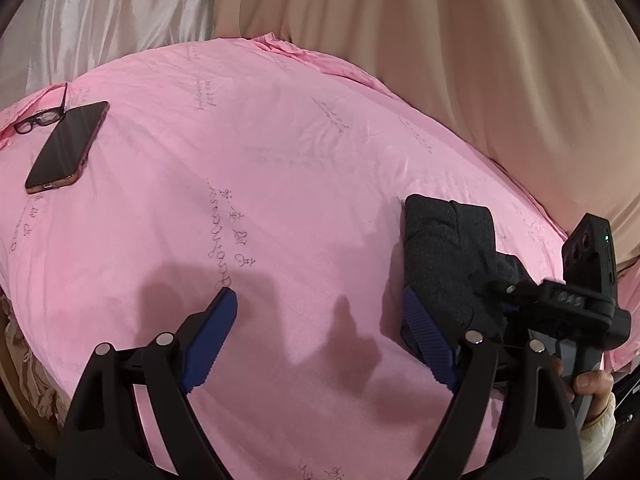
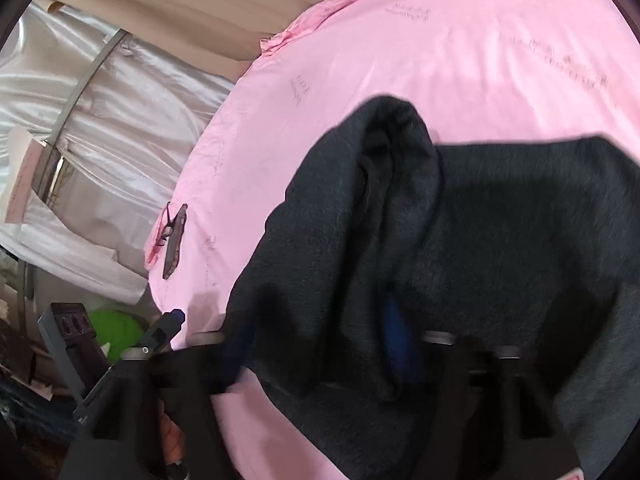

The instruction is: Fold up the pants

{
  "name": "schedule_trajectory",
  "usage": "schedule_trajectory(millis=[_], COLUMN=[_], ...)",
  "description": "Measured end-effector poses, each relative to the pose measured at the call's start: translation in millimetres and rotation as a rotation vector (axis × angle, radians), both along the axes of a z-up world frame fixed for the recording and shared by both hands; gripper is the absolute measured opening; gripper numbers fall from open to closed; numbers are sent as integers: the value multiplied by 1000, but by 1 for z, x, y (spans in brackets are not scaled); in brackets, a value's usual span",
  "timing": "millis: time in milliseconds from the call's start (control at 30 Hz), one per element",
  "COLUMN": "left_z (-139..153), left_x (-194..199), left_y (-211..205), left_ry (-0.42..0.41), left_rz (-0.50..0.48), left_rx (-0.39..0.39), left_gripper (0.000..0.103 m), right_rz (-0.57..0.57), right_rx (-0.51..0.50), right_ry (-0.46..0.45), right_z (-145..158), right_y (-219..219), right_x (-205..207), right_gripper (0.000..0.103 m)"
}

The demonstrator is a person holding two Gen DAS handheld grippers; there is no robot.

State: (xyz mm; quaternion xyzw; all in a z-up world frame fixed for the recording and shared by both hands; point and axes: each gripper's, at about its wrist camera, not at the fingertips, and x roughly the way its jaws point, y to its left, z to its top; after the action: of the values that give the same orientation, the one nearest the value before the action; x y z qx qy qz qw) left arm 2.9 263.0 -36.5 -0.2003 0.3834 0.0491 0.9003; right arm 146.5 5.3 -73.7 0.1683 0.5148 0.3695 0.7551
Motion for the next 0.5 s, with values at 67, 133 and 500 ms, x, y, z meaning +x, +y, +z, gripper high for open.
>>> schedule_trajectory(millis=[67,133,500], left_z=[4,13,54], left_x=[1,0,2], left_y=[1,0,-72], left_ry=[-1,-17,-93], left_rz=[7,15,-154], left_rx=[1,-4,-56], left_gripper=[83,83,89], right_rz=[19,27,-305], right_rx=[37,70,-1], right_ry=[-35,-107,-328], right_z=[17,50,138], right_y=[2,-2,-253], right_x=[-5,-14,-119], right_gripper=[16,15,16])
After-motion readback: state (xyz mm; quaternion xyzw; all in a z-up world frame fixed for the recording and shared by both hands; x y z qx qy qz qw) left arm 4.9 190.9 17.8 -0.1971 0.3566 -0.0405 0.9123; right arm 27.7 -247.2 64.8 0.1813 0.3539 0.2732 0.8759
